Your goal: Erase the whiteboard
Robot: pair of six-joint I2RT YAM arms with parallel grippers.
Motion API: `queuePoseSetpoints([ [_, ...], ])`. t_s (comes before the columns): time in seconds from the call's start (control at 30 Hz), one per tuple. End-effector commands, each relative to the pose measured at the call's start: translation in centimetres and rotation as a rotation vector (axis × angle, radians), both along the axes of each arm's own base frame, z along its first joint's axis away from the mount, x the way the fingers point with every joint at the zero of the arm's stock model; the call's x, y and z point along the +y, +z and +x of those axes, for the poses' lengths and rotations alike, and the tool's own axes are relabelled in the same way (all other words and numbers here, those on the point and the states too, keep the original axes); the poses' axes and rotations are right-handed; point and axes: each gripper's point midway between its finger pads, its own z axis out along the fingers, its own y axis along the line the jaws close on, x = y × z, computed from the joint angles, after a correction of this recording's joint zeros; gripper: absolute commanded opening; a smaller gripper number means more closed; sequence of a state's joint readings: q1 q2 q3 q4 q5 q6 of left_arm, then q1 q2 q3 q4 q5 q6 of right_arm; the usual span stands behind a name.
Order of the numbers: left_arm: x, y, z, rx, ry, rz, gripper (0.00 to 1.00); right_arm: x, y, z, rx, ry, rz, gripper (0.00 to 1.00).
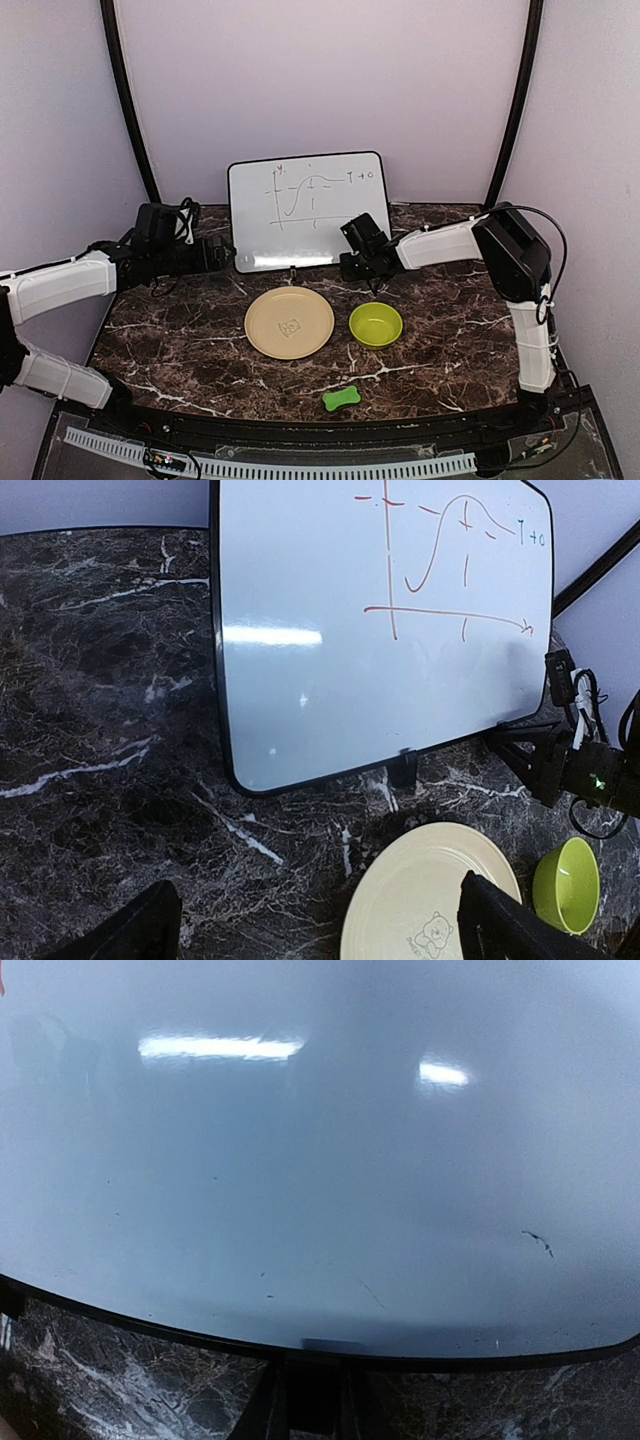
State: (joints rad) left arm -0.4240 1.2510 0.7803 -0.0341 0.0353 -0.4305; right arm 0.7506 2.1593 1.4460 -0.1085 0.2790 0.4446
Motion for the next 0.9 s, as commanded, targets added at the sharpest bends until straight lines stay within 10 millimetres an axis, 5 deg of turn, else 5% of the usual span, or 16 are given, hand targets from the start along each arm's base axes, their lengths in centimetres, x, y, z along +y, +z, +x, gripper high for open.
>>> queuePoseSetpoints([
  [0.0,0.6,0.7,-1.2,-0.004,0.016,-0.007,0.99,2.9,1.5,0.5,-0.041,0.062,0.092,0.00],
  [0.33,1.2,5.0,-2.8,-0.081,0.004,-0.045,0.99,5.0,1.7,-2.5,-0.041,0.149,0.108,0.00],
  [0.87,1.3,8.4,-4.1,-0.154,-0.035,-0.056,0.99,9.2,1.2,-9.0,-0.008,0.358,0.104,0.00],
])
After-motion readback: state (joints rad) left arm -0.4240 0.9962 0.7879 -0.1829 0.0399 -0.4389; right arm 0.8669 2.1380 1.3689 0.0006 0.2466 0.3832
